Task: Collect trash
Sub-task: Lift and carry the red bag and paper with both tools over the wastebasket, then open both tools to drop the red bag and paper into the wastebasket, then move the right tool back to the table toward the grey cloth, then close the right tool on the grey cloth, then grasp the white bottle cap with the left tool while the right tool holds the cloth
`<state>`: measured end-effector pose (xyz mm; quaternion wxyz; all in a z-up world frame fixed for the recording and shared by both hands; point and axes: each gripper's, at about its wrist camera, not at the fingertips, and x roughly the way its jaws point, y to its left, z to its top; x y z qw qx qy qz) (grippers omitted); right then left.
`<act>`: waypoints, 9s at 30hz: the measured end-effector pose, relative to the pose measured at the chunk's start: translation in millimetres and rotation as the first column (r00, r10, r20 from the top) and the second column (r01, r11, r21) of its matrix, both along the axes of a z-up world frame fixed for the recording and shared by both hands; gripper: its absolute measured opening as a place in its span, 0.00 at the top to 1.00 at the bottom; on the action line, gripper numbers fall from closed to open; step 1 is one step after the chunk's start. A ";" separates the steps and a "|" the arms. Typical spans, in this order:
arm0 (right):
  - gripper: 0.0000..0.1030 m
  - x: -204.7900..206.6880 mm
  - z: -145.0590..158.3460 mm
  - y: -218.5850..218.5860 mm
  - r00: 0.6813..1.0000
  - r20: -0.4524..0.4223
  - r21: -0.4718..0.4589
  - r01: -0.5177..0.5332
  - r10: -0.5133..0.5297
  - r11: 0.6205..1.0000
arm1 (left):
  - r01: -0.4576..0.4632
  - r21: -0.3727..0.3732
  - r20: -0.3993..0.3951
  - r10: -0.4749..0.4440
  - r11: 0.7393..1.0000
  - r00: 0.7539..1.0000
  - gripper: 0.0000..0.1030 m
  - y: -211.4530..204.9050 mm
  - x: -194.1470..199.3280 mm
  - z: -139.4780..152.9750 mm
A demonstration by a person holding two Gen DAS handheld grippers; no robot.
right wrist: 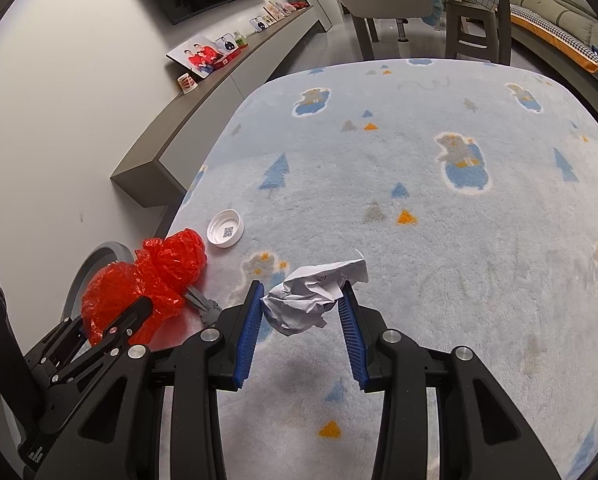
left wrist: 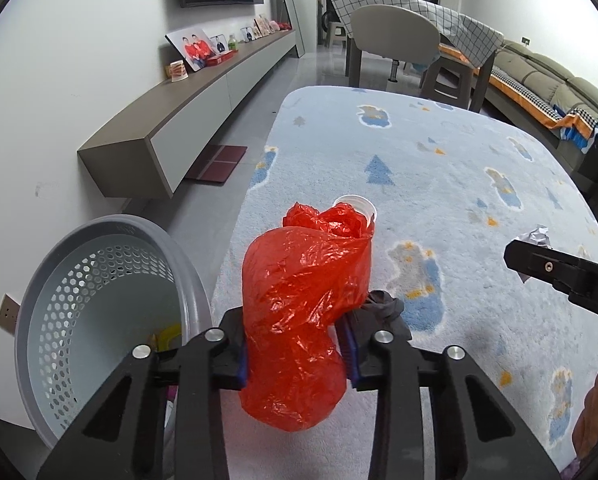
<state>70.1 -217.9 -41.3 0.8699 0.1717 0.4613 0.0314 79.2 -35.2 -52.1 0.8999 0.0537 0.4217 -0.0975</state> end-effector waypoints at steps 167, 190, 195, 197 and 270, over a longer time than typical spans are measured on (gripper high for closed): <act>0.45 2.5 33.6 124.5 0.964 0.104 -0.004 -0.246 0.245 0.969 | -0.273 -0.017 0.140 0.273 0.962 0.952 0.08 136.1 -42.9 45.6; 0.45 -7.2 25.4 91.2 0.973 0.084 -0.036 -0.212 0.214 0.977 | -0.235 -0.028 0.140 0.236 0.972 0.962 0.08 115.6 -42.0 44.5; 0.44 -8.4 22.1 87.0 0.974 0.074 -0.046 -0.211 0.214 0.976 | -0.223 -0.023 0.144 0.224 0.974 0.964 0.08 111.5 -42.3 44.5; 0.44 -8.2 20.0 85.1 0.974 0.067 -0.049 -0.212 0.215 0.976 | -0.222 -0.021 0.140 0.223 0.975 0.965 0.08 111.1 -41.8 43.2; 0.79 31.0 -19.7 35.5 0.996 -0.021 -0.101 -0.083 0.081 0.991 | -0.112 0.054 0.069 0.108 0.992 0.992 0.08 31.0 -14.2 13.6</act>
